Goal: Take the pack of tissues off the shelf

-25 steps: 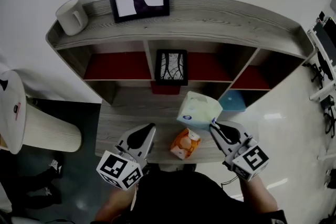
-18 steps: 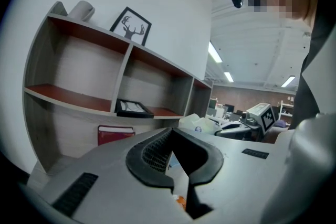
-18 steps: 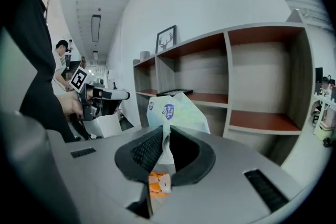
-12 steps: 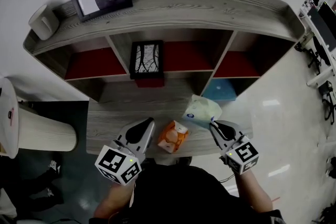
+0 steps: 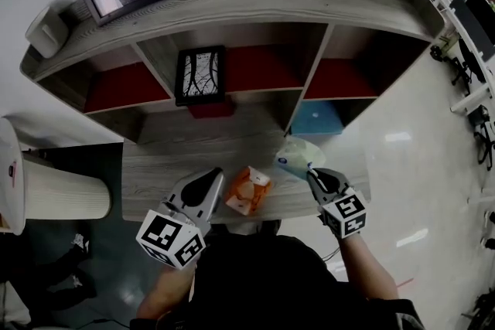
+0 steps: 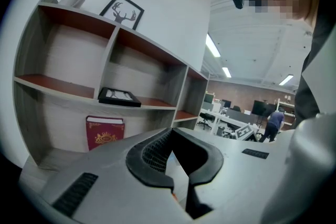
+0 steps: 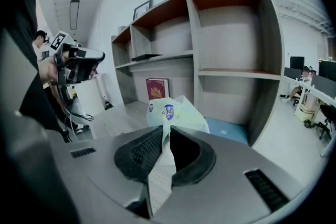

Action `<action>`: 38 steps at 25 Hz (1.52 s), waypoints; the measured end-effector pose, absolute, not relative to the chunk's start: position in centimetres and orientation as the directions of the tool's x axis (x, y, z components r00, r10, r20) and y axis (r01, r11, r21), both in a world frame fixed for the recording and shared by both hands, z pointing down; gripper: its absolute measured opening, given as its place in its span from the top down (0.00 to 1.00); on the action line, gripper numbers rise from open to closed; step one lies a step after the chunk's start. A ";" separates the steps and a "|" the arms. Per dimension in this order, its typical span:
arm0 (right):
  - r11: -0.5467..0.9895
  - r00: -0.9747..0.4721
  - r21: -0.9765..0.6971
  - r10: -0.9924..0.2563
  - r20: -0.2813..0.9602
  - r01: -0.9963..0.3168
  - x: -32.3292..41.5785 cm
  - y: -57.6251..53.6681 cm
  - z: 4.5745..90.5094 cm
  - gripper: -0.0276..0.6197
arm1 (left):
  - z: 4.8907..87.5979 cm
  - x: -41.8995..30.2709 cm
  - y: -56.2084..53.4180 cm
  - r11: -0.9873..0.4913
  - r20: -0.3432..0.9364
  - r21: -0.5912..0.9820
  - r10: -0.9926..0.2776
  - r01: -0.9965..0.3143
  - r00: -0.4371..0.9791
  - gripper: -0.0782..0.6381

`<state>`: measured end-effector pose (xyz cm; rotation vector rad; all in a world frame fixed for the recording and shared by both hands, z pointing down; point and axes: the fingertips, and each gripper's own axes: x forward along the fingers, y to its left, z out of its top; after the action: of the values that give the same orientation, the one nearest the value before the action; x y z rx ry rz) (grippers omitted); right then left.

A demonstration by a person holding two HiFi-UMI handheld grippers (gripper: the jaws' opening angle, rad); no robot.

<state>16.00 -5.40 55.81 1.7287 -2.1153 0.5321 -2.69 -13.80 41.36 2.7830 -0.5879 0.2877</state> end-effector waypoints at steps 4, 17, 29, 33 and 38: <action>0.145 -0.174 -0.096 -0.819 0.547 -0.985 16.4 -5.1 58.8 0.90 | 41.5 -2.5 -13.1 -0.877 0.258 0.232 -0.361 -0.421 0.896 0.87; 0.107 -0.175 -0.149 -0.786 0.593 -0.983 17.1 -6.7 63.5 0.90 | 41.9 -3.1 -12.3 -0.866 0.277 0.224 -0.383 -0.447 0.881 0.87; 0.097 -0.174 -0.157 -0.764 0.621 -0.983 19.1 -8.7 66.2 0.90 | 42.0 -2.3 -12.1 -0.872 0.279 0.227 -0.369 -0.434 0.887 0.87; 0.084 -0.186 -0.186 -0.744 0.642 -0.979 19.0 -6.4 66.6 0.83 | 41.8 -2.3 -12.6 -0.874 0.272 0.226 -0.367 -0.430 0.889 0.87; 0.035 -0.160 -0.214 -0.784 0.600 -0.976 19.9 -5.5 63.7 0.81 | 41.4 -2.4 -13.4 -0.879 0.263 0.223 -0.361 -0.421 0.894 0.87</action>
<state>19.90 -5.45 63.70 1.7923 -2.0013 0.8489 -2.37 -13.35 41.42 2.7856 -0.5871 0.3109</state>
